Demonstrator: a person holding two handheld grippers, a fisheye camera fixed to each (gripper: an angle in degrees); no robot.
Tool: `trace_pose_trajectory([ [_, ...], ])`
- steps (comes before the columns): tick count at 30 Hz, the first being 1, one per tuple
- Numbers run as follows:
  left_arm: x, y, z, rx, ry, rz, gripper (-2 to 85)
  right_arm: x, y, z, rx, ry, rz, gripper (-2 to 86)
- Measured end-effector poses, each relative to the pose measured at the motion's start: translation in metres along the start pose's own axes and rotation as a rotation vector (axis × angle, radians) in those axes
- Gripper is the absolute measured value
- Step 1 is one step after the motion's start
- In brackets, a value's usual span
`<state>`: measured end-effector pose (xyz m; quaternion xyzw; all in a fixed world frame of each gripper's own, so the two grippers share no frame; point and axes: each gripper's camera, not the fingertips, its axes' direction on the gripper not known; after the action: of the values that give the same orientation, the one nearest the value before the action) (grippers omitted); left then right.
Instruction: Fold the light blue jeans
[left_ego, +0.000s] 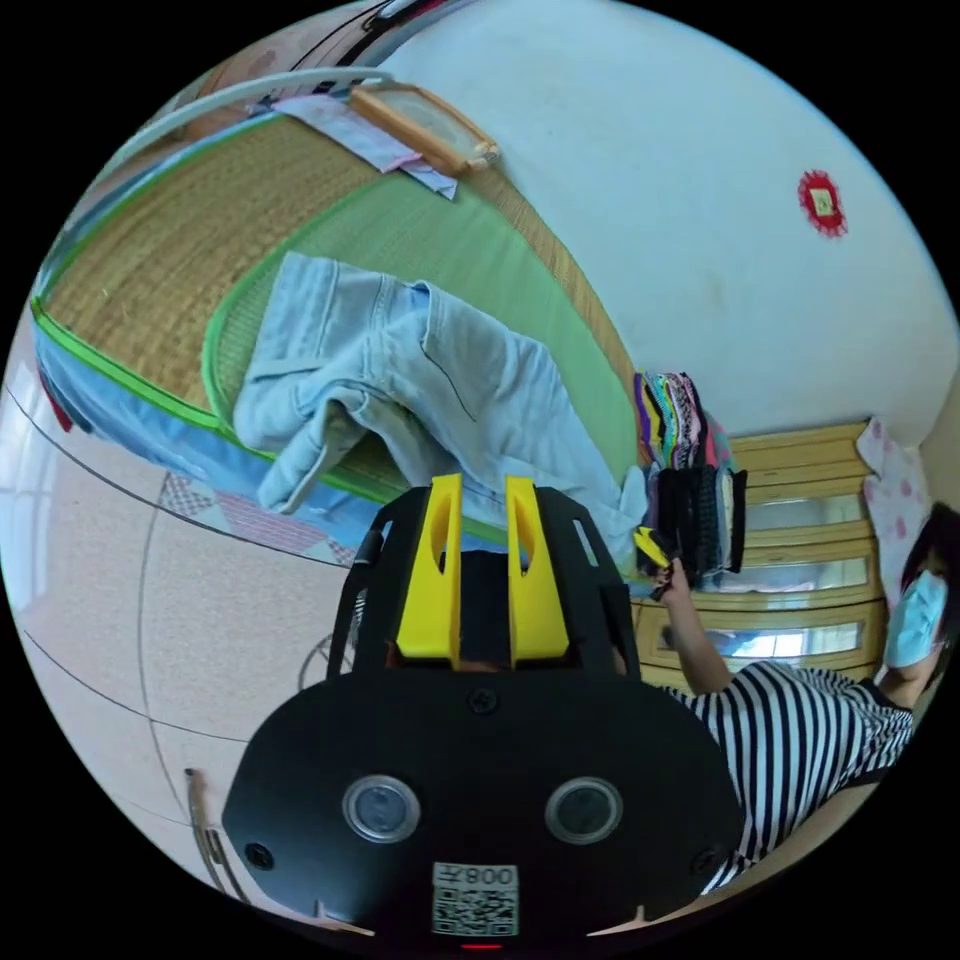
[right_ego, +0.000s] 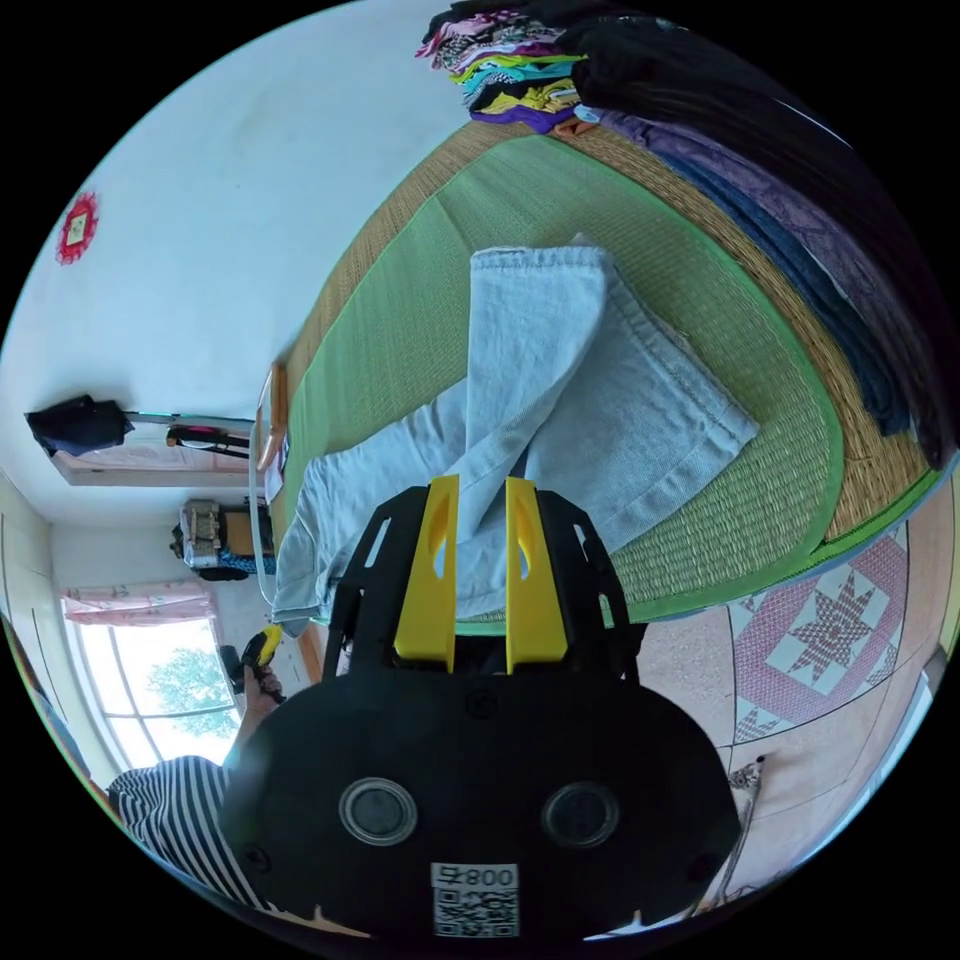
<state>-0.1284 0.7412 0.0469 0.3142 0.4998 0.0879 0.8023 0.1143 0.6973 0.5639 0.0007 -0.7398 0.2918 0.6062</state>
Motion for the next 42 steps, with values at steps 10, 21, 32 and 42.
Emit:
trace_pose_trajectory([
  [10,-0.043,-0.041,-0.010,0.075,0.073,-0.231,9.5,0.041,-0.008,-0.019,0.036,-0.037,0.051,8.5],
  [21,-0.049,-0.072,-0.029,0.120,0.091,-0.290,5.0,0.089,-0.027,-0.034,0.102,-0.035,0.182,8.1],
  [32,-0.031,-0.094,-0.045,0.158,0.158,-0.240,3.2,0.098,-0.029,-0.041,0.088,-0.078,0.173,1.2],
  [42,0.013,-0.104,-0.072,0.276,0.226,-0.061,2.7,0.052,0.021,-0.121,0.303,-0.302,-0.001,0.6],
])
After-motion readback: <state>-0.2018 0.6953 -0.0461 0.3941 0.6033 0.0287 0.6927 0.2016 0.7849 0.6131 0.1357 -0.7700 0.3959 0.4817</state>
